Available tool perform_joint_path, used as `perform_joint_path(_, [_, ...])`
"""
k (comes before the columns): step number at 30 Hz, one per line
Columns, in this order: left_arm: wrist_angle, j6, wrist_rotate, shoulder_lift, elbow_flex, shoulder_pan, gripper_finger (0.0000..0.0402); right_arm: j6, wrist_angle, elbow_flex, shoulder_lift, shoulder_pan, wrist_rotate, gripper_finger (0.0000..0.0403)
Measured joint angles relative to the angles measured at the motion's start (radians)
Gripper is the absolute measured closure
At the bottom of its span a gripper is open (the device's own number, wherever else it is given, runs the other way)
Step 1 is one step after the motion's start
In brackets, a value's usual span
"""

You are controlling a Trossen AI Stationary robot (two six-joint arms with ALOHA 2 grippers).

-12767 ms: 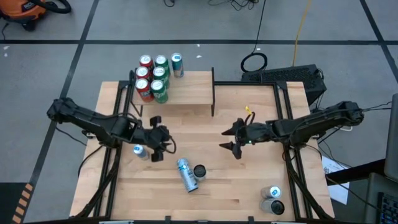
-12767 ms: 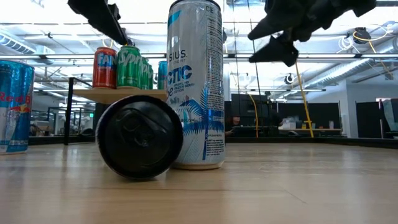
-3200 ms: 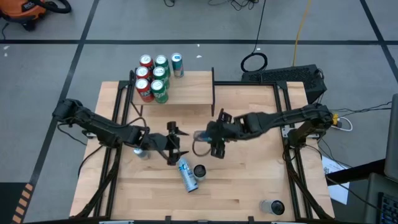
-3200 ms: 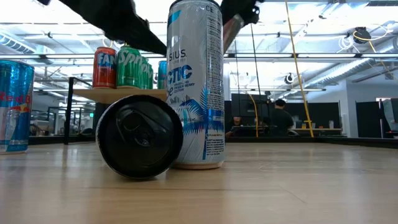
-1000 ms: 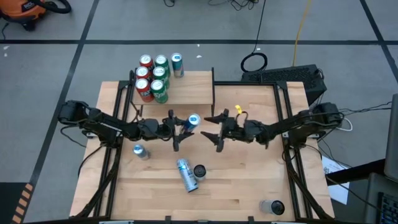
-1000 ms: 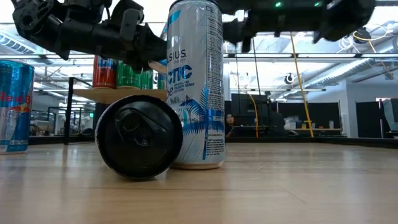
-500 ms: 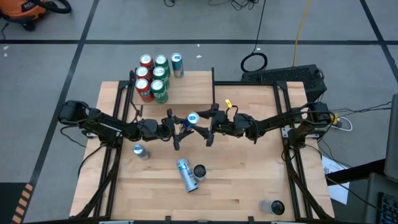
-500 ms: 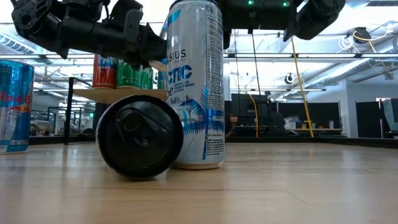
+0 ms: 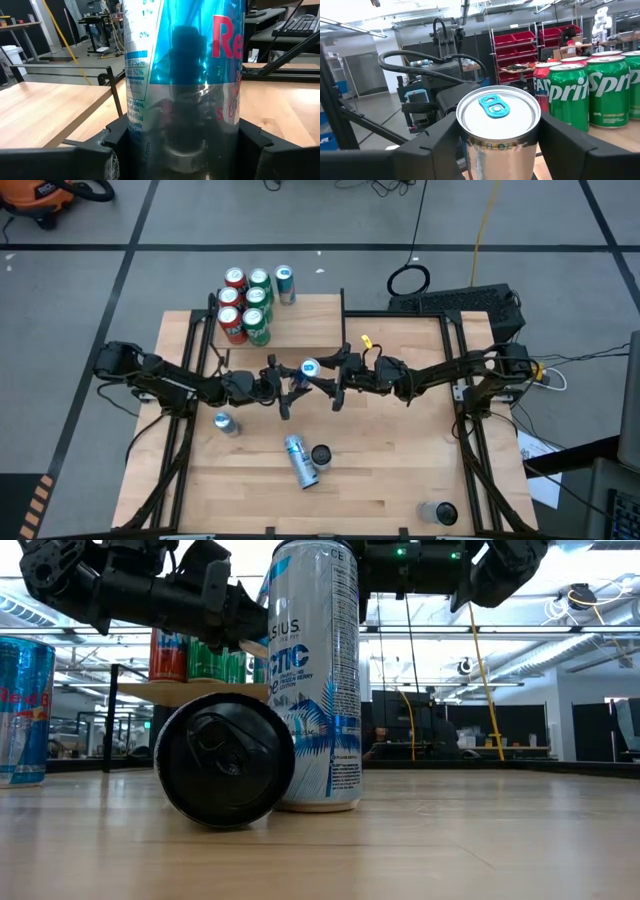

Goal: Place canned beverage on shelf
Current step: Put the right blue soda can on the shelf

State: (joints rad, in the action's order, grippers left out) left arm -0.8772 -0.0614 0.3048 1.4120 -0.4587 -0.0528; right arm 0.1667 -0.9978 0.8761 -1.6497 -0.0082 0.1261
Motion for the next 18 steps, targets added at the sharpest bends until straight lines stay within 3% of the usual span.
perform_joint_path(11, [-0.006, -0.001, 0.010, 0.000, 0.000, 0.008, 0.0176, -0.017, 0.003, 0.000, -0.002, -0.002, -0.001, 0.0125])
perform_joint_path(18, [-0.008, 0.000, 0.014, 0.000, -0.001, 0.008, 0.0176, -0.018, -0.003, 0.000, -0.002, -0.005, 0.000, 0.0150])
